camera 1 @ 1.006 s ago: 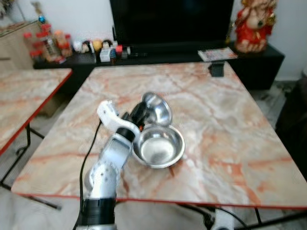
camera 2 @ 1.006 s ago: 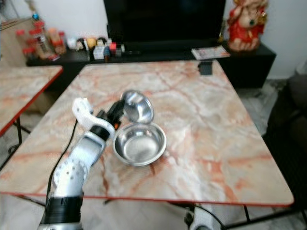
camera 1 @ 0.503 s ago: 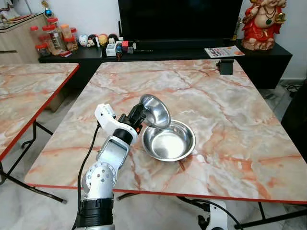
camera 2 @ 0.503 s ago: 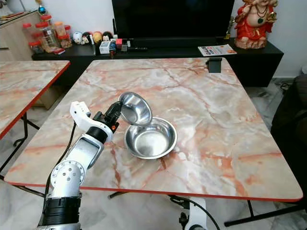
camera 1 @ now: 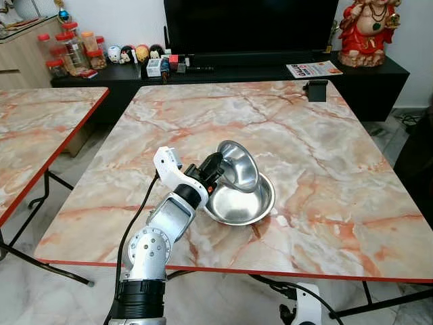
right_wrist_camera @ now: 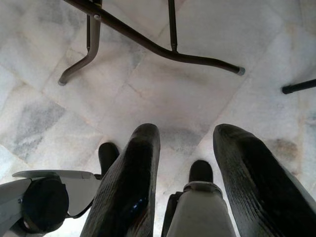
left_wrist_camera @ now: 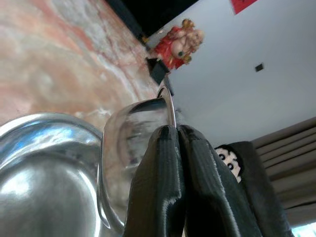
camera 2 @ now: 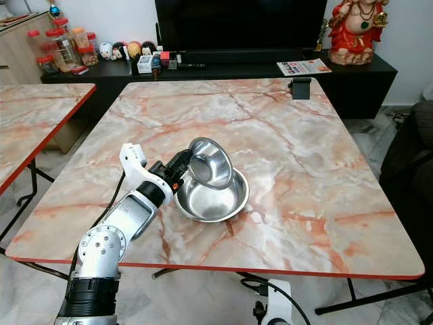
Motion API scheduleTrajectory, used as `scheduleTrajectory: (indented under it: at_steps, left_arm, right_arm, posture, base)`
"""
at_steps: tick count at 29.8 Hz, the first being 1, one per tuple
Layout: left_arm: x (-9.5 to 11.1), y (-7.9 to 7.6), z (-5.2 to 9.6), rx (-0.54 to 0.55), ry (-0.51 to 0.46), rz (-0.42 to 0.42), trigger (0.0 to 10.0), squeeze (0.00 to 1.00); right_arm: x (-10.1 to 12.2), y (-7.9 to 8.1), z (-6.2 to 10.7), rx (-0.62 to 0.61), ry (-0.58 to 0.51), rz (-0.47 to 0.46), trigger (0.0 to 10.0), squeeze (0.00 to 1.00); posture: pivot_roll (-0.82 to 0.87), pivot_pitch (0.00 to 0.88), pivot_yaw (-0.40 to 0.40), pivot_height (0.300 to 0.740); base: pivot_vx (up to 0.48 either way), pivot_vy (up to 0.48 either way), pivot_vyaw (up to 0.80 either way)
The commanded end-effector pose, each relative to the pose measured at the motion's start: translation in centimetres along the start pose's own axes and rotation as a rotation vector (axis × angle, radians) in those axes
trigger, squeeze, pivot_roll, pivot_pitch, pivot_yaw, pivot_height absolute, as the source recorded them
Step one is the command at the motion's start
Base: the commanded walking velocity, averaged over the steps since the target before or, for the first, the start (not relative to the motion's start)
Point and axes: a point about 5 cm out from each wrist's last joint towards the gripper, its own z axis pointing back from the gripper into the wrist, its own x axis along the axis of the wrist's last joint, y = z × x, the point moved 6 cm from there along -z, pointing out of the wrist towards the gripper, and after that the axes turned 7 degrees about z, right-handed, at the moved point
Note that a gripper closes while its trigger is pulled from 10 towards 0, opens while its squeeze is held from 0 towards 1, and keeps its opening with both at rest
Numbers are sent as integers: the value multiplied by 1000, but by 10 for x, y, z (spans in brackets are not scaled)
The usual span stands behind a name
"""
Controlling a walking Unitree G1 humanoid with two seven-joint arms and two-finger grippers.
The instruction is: Setting the table
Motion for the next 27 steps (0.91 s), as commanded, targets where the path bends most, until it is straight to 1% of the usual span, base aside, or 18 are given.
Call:
scheduleTrajectory:
  at_steps: [1, 8, 11, 16, 19, 21, 27]
  left_arm:
    - [-21, 9, 1, 42, 58, 45, 10000, 0]
    - [-29, 16, 3, 78, 109, 71, 10000, 0]
    - [-31, 19, 3, 88, 121, 64, 10000, 0]
    - [-34, 20, 4, 94, 132, 73, 10000, 0]
    - [-37, 20, 5, 99, 146, 71, 10000, 0]
    - [-44, 24, 6, 119, 189, 48, 10000, 0]
    - [-42, 29, 6, 139, 197, 37, 10000, 0]
  right_arm:
    - [1, 1, 0, 0, -3, -9, 10000, 0]
    - [-1, 1, 0, -2, 4, -9, 10000, 0]
    - [-1, 1, 0, -4, 5, -10, 10000, 0]
    - [-2, 1, 0, -6, 6, -11, 10000, 0]
    - [-3, 0, 0, -6, 7, -11, 10000, 0]
    - [-3, 0, 0, -5, 8, -8, 10000, 0]
    - [-3, 0, 0, -5, 8, -7, 10000, 0]
  posture:
    - [64, 0, 64, 732]
    - [65, 0, 65, 732]
    - [64, 0, 67, 732]
    - [63, 0, 66, 732]
    - [64, 0, 66, 732]
    - [64, 0, 65, 732]
    - [65, 0, 64, 732]
  base:
    - [0, 0, 0]
    - [0, 0, 0]
    - [0, 0, 0]
    - [0, 0, 0]
    - [0, 0, 0]
    - [0, 0, 0]
    - [0, 0, 0]
